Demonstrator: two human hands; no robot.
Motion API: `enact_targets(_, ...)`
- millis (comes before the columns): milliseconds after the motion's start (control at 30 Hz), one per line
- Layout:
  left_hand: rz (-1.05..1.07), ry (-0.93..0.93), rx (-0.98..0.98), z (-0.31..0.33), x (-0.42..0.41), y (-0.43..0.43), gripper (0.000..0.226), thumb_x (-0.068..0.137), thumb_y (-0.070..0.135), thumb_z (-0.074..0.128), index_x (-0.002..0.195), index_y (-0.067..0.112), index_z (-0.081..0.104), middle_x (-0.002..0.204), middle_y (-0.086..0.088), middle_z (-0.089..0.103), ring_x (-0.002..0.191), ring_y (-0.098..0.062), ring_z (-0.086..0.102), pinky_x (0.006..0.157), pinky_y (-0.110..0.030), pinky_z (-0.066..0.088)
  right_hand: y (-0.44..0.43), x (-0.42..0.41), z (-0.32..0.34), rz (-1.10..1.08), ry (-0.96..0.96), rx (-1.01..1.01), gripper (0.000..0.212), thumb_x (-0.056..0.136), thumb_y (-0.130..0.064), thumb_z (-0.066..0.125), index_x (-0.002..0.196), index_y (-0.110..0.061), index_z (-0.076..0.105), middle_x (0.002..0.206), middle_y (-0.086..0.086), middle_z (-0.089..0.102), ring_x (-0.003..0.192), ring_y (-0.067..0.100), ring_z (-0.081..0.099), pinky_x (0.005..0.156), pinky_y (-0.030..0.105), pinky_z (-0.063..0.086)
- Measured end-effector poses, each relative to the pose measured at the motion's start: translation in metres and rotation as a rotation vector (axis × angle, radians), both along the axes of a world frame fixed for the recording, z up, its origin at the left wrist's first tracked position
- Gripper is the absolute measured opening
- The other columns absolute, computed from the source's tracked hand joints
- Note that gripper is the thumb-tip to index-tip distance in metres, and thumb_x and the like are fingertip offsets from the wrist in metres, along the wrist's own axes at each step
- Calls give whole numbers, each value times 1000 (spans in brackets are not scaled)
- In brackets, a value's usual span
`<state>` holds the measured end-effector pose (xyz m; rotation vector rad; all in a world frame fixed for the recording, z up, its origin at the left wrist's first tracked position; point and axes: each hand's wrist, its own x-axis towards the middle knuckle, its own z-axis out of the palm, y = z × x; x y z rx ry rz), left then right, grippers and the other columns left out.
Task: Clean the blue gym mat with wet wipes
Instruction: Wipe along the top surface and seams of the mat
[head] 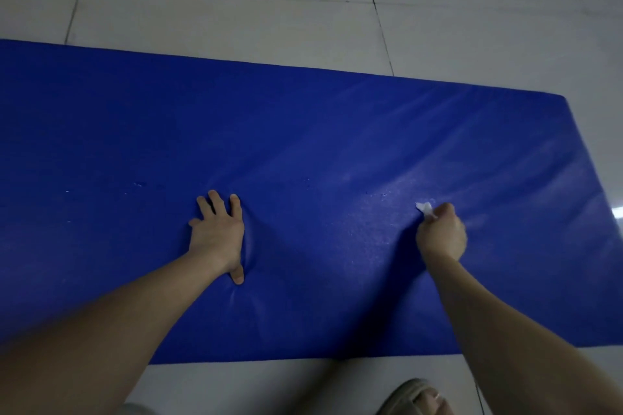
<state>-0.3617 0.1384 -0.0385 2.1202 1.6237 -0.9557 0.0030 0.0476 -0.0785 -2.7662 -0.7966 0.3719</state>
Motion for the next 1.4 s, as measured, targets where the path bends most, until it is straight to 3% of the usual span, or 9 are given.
enact_targets(367, -28, 38, 34, -6, -2, 1, 168, 46, 62, 95, 157, 9, -20, 160, -30, -15, 151, -50, -1, 115, -51, 38, 54, -206, -8, 611, 149, 114, 17, 93, -10, 48, 109, -11, 55, 97, 10, 58, 87, 31, 59, 65, 35, 39)
enact_targets(633, 9, -27, -13, 2, -12, -3, 162, 50, 62, 93, 158, 12, -17, 162, -25, -14, 152, -45, -4, 119, -51, 30, 46, -148, -5, 705, 67, 30, 12, 97, -14, 49, 108, -12, 55, 101, 11, 61, 89, 34, 62, 63, 32, 34)
enact_targets(733, -48, -148, 59, 5, -17, -20, 123, 64, 50, 90, 156, 15, 15, 153, -15, 20, 144, -33, 25, 115, -45, 34, 36, -103, 2, 590, 19, -71, 17, 94, -12, 50, 111, -12, 54, 105, 14, 64, 94, 37, 64, 66, 34, 36)
enact_targets(833, -213, -418, 135, 2, -13, -53, 48, 79, 29, 71, 121, 22, 47, 114, 2, 42, 106, -18, 47, 89, -30, 43, 16, -59, 10, 479, -18, -156, 12, 93, -10, 49, 105, -13, 52, 100, 14, 67, 83, 35, 60, 63, 33, 37)
enact_targets(900, -254, -533, -51, 2, -2, -79, 22, 85, 36, 63, 98, 25, 49, 99, 7, 47, 96, -17, 52, 78, -30, 42, 2, -48, 14, 451, -5, -162, 11, 96, -14, 48, 105, -13, 54, 100, 14, 67, 80, 34, 57, 64, 34, 40)
enact_targets(1067, -336, -502, -268, -1, 31, -121, 43, 80, 61, 67, 82, 20, 56, 81, 5, 58, 78, -17, 54, 72, -35, 48, -16, -71, 22, 528, 127, -137, 41, 99, -22, 51, 140, -21, 49, 119, 15, 51, 80, 30, 53, 73, 33, 41)
enact_targets(1167, -481, -426, -253, 0, 42, -131, 48, 73, 64, 72, 80, 20, 52, 76, 5, 51, 74, -19, 50, 64, -35, 35, -22, -89, 25, 576, 136, -213, 49, 98, -19, 52, 146, -17, 39, 129, 15, 42, 80, 30, 52, 69, 34, 40)
enact_targets(1300, -794, -288, -123, -1, 51, -143, 24, 87, 37, 67, 89, 13, 61, 89, -3, 66, 79, -23, 60, 67, -37, 46, -31, -100, 26, 665, 138, -296, 48, 99, -19, 52, 144, -11, 37, 134, 15, 37, 80, 30, 52, 67, 35, 42)
enact_targets(1400, -835, -282, -149, 5, 54, -141, 24, 93, 20, 60, 73, 14, 48, 75, -3, 56, 74, -26, 56, 64, -38, 41, -32, -100, 32, 709, 129, -342, 48, 99, -20, 53, 144, -11, 38, 136, 14, 36, 91, 36, 59, 67, 36, 42)
